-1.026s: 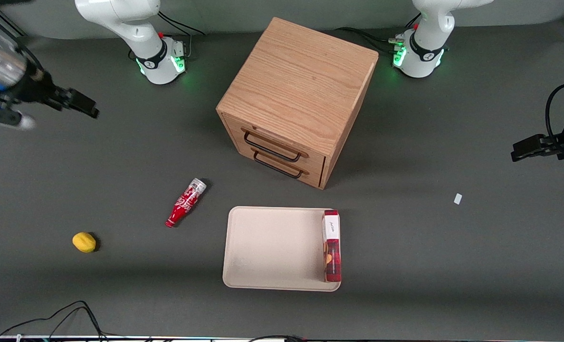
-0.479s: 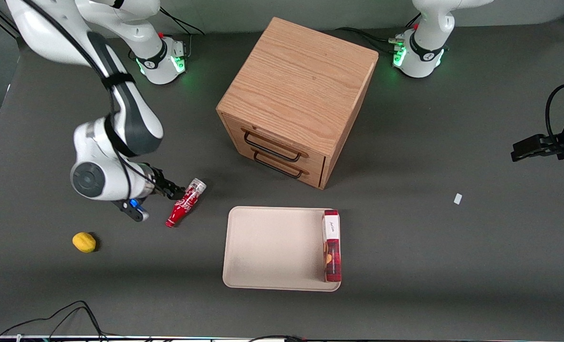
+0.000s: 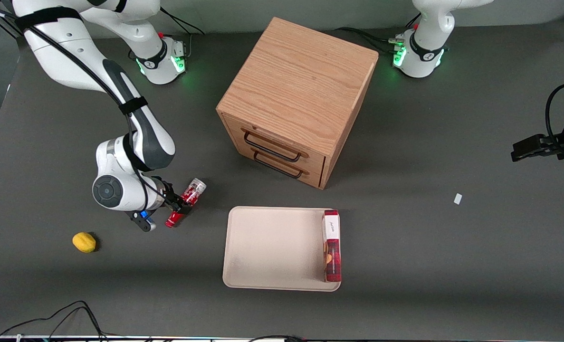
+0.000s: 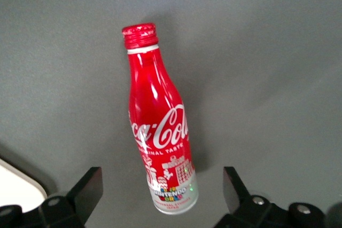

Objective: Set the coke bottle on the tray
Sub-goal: 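Close the right gripper around the bottle's body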

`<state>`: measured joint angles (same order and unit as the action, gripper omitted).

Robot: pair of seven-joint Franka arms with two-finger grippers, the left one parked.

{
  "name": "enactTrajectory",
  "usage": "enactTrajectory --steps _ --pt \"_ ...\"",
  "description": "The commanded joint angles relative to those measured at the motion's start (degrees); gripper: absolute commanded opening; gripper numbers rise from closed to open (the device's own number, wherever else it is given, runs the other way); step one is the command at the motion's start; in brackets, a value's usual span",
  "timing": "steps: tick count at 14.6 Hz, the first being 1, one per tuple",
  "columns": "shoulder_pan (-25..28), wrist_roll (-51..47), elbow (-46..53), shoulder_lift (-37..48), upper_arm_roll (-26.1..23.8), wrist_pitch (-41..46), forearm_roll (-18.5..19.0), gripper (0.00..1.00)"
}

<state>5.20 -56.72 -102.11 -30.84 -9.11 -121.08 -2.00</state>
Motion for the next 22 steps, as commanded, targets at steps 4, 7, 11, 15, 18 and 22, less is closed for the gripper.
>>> enactTrajectory --steps 4,7,11,15,18,22 --pt "0.78 -2.78 -0.98 -2.82 -0.12 -5.57 2.97 1.0" --pt "0.69 -2.79 -3.53 -3.08 -0.21 -9.52 3.94 1.0" --pt "0.69 -2.79 -4.68 -3.96 -0.21 -11.9 3.94 1.0" --pt "0.61 -2.18 -6.88 -3.87 -0.2 -14.89 3.94 0.13" --pt "0.34 -1.91 -6.35 -3.61 -0.03 -14.36 3.94 0.0" --pt "0.34 -0.77 -3.55 -2.47 -0.03 -9.47 3.94 0.0"
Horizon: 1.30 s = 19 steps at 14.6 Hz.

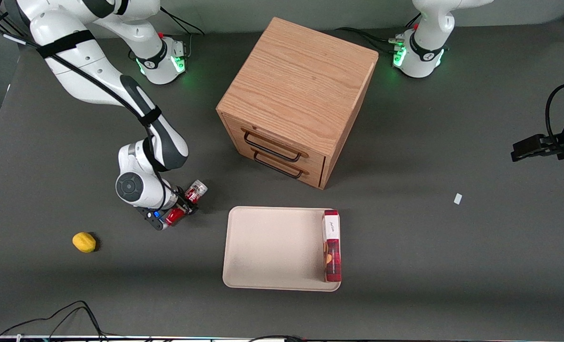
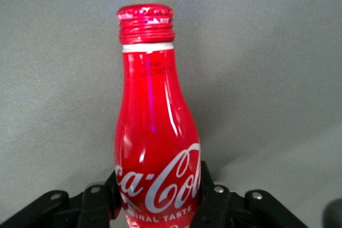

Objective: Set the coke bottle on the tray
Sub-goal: 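Lift the bottle and turn it upright in the right gripper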

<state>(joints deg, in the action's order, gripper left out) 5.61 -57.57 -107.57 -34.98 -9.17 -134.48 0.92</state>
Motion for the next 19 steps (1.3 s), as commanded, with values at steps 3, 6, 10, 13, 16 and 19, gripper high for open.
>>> enactTrajectory --steps 3,6,10,13,16,19 --pt "-0.25 6.22 6.83 4.56 0.64 11.85 1.01 0.0" --pt "-0.6 16.06 15.95 7.12 2.31 24.58 0.92 0.0" --pt "-0.6 23.99 30.71 6.86 2.67 35.57 0.13 0.0" --pt "0.1 27.95 37.59 6.16 1.27 40.34 -1.26 0.0" --pt "0.19 28.57 44.96 1.08 -3.82 39.65 -3.65 0.0" --pt "0.37 28.48 47.98 -4.64 -9.54 35.97 -3.56 0.0"
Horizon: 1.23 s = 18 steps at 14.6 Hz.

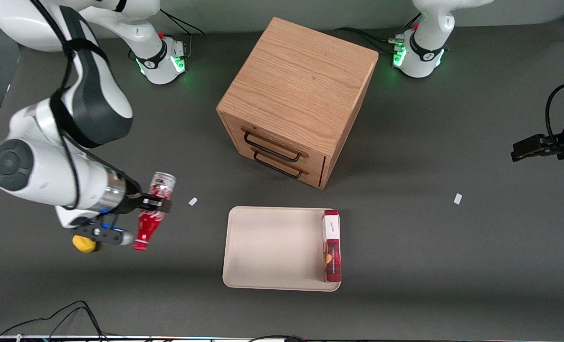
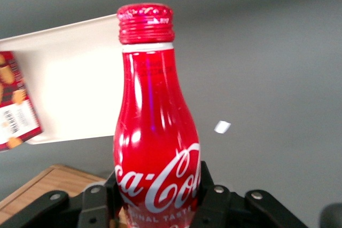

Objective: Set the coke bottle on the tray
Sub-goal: 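Lift the bottle and turn it upright in the right gripper, then carry the upright bottle over the cream tray and lower it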

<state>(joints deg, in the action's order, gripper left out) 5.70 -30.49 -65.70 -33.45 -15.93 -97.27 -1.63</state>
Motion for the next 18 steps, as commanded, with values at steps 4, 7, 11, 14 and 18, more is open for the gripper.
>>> enactTrajectory --steps 4,7,11,14,18 --pt "1.85 1.14 5.93 -14.43 -6.74 -8.27 -1.01 0.0" --pt "1.86 2.79 5.93 -20.93 -8.41 -11.62 -1.01 0.0" --pt "2.3 11.83 5.75 -25.0 -8.07 -13.65 -0.66 0.0" --pt "2.56 14.14 5.76 -26.49 -7.71 -15.66 -0.4 0.0" --pt "2.56 14.14 5.84 -27.46 -7.45 -17.24 -0.31 0.0"
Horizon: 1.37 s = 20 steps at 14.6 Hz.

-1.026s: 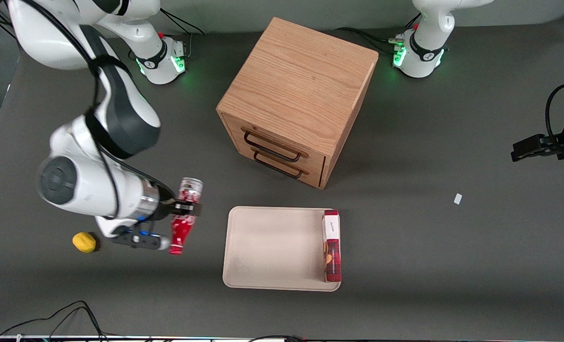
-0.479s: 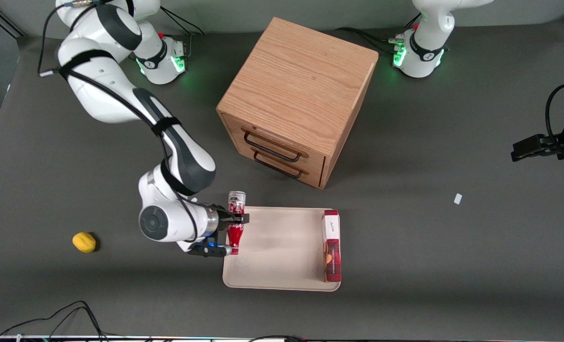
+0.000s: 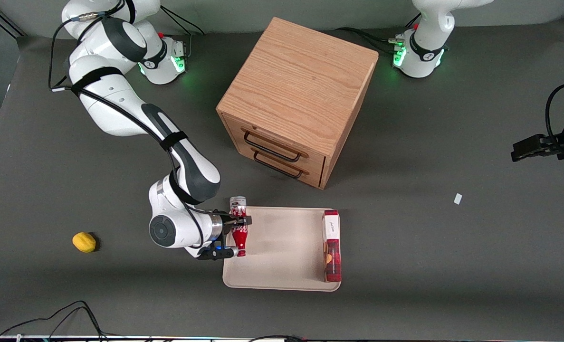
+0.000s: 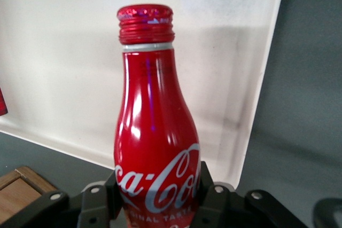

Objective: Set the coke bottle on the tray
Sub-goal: 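Carry the upright bottle over the cream tray and lower it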

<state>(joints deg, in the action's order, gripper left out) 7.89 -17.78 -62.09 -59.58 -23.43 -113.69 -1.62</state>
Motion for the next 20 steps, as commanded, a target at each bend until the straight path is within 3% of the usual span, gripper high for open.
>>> enactTrajectory --steps 1,9,10,15,20 --pt "0.46 1.52 2.76 -2.37 0.4 -3.19 -0.23 0.0" --pt "0.73 1.25 3.11 -3.26 1.46 -7.16 -0.4 0.0" --pt "0.73 0.99 3.11 -3.26 1.46 -7.43 -0.4 0.99" --pt "0.64 0.81 3.03 -2.47 1.46 -6.64 -0.4 1.0" --pt "-0.41 0.81 2.5 6.11 1.72 2.65 0.3 1.0"
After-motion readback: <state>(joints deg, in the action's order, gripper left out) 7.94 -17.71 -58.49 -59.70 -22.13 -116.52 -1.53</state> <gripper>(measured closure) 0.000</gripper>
